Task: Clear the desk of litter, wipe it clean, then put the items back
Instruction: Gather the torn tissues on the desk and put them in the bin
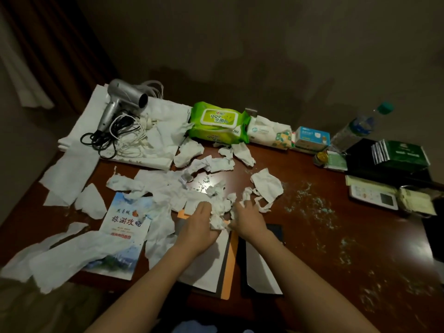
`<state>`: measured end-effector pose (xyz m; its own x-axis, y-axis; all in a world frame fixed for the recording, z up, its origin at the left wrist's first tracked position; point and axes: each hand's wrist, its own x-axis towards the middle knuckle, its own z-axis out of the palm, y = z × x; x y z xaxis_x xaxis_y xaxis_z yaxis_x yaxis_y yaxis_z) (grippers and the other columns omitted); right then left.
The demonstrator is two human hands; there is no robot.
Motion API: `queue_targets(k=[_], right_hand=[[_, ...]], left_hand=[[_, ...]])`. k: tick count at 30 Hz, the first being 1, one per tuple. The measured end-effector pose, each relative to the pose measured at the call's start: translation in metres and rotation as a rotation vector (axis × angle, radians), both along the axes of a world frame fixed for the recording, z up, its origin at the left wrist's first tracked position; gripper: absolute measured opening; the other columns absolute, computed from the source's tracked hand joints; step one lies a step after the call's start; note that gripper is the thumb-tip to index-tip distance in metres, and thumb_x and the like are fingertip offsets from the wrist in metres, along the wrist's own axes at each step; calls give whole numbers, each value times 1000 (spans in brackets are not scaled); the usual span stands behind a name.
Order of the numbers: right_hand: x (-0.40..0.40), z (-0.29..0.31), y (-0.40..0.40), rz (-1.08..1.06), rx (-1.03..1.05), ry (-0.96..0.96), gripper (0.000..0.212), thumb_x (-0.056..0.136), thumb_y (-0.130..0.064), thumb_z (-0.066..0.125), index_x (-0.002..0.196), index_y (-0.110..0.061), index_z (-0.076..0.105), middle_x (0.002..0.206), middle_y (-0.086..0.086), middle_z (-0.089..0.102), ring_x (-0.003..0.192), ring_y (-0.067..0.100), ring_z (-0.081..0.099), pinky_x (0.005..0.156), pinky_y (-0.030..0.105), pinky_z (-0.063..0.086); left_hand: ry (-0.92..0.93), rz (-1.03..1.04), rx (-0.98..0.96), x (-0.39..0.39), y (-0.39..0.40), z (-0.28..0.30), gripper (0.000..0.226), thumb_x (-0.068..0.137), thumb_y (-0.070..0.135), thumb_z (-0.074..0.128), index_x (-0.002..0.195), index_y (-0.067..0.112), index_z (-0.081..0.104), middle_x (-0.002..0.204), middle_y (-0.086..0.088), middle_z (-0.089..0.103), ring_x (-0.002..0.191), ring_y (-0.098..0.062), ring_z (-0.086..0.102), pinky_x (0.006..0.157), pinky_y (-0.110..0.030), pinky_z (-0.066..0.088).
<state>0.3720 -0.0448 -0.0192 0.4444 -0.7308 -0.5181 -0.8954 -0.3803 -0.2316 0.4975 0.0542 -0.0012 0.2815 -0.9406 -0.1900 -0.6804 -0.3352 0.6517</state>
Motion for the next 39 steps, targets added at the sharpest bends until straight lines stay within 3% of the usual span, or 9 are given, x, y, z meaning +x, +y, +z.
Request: queue_targets(k=[4,8,12,14,17,22,29,34,39], right_hand=[[-2,-11,6,2,28,-57,44,94,-21,54,135,-13,43,135,15,41,121,32,42,97,37,42],[-9,-7,5,-102,-38,-267,36,91,-10,51,126,-10,50,124,14,47,113,29,46,90,34,42],[-23,11,3,-273,-87,-364,14,91,-8,48,104,-6,52,112,15,47,92,28,48,65,29,33],[-31,19,1,-368,-73,-432,20,90,1,44,105,-7,55,112,16,45,80,19,43,57,17,30],[-45,31,0,-462,-108,-480,30,85,11,41,105,-1,61,103,14,46,82,21,45,59,16,31],[-71,66,1,-560,-176,-574,19,81,7,49,81,-12,53,95,10,46,82,15,41,66,1,33],[-153,103,2,-623,-322,-584,22,94,-24,57,77,-12,48,88,5,46,79,17,43,64,22,23],[-259,117,25,-798,-344,-589,10,97,-23,50,98,-14,55,101,2,53,90,17,53,71,24,37],[-379,127,69,-1001,-352,-652,5,97,-23,52,96,-21,47,98,1,54,84,16,57,59,22,44]], left_hand=[[14,-2,45,4,-5,12,29,80,19,65,95,14,40,89,0,48,86,-25,54,61,-31,31],[-15,-43,30,8,-11,15,47,84,12,59,128,17,47,110,-7,52,102,-24,52,76,-29,39],[-47,-29,53,8,-21,14,24,81,5,53,106,9,52,100,-6,44,94,-26,49,67,-28,30],[-54,-1,52,6,-27,14,18,85,11,53,102,9,49,101,-6,45,92,-25,49,68,-29,31],[-47,32,43,-1,-35,16,24,88,27,56,104,11,49,102,-7,47,92,-24,49,70,-29,34],[-82,-26,22,-24,-50,27,37,93,46,50,102,10,54,111,-16,52,101,-31,53,74,-31,39],[-122,-229,-131,-112,-87,78,29,100,26,39,92,4,55,90,-16,53,88,-35,52,68,-37,32],[-62,-413,-208,-219,-93,108,15,95,19,49,105,8,50,95,-9,54,90,-31,54,66,-32,30],[54,-505,-167,-347,-73,126,16,93,18,55,103,19,43,95,-3,58,81,-21,56,62,-29,39]])
